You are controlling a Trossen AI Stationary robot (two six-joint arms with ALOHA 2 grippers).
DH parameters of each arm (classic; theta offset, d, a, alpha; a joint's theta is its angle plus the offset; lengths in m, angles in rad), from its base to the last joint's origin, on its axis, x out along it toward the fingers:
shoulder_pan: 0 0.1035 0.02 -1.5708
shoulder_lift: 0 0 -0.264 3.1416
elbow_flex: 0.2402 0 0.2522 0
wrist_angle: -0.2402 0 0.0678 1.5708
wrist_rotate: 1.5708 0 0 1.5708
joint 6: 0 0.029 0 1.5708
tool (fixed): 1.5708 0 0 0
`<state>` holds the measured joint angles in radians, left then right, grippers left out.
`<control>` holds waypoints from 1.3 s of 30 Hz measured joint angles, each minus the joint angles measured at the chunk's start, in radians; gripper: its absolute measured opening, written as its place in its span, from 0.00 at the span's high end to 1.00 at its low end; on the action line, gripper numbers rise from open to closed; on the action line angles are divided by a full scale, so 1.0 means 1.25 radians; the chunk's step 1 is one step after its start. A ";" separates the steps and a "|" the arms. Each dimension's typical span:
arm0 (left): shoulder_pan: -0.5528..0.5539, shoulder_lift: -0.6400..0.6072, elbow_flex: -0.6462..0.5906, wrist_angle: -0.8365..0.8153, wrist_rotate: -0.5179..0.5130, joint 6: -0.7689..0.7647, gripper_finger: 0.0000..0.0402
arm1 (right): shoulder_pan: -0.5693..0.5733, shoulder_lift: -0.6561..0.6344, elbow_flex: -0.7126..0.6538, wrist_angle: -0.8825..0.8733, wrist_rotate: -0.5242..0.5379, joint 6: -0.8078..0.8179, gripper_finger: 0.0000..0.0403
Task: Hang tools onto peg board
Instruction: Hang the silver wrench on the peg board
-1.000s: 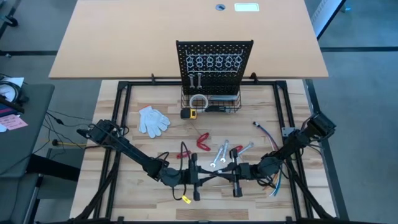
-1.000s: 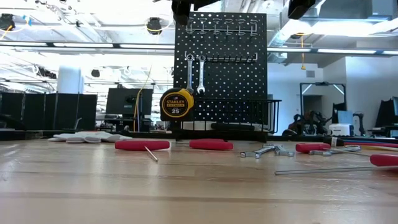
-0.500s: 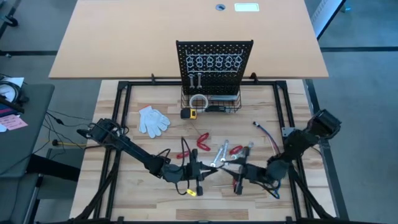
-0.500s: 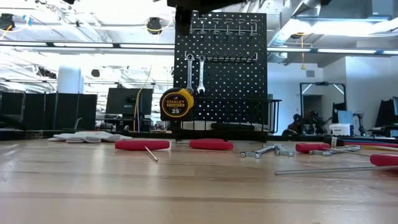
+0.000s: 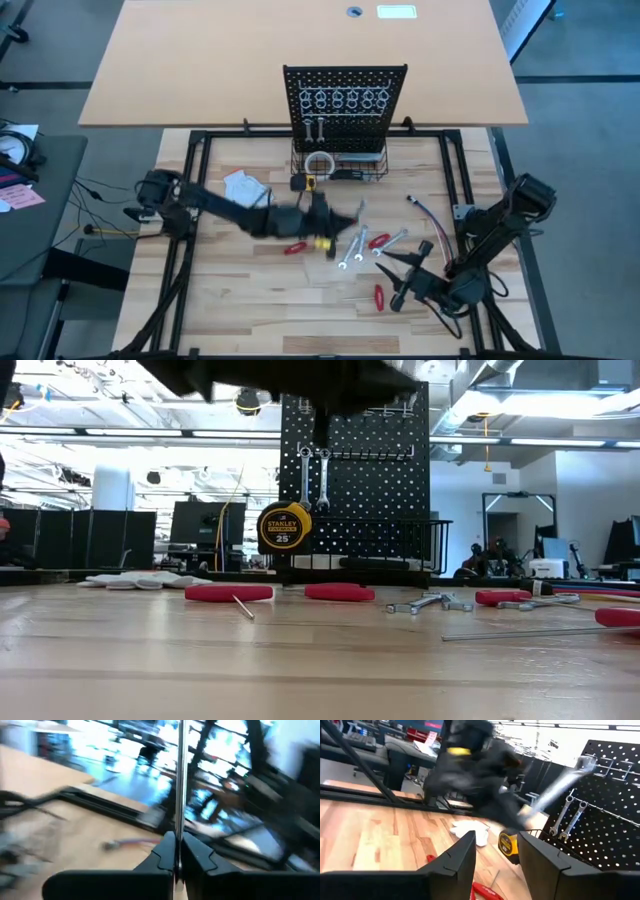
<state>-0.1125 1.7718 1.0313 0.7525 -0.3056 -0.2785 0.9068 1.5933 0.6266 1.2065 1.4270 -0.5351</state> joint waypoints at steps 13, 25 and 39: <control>0.254 -0.006 -0.093 0.145 0.165 -0.195 0.98 | -0.003 0.013 0.000 -0.061 -0.002 0.062 0.66; 0.320 -0.003 -0.168 0.228 0.163 -0.295 0.98 | -0.028 0.013 0.000 -0.075 -0.009 0.090 0.66; 0.348 -0.003 -0.167 0.199 0.146 -0.289 0.98 | -0.036 0.013 0.000 -0.092 -0.012 0.111 0.66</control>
<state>0.3221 1.7679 0.8223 1.0012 -0.1235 -0.6392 0.8612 1.6100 0.6266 1.0921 1.4120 -0.3969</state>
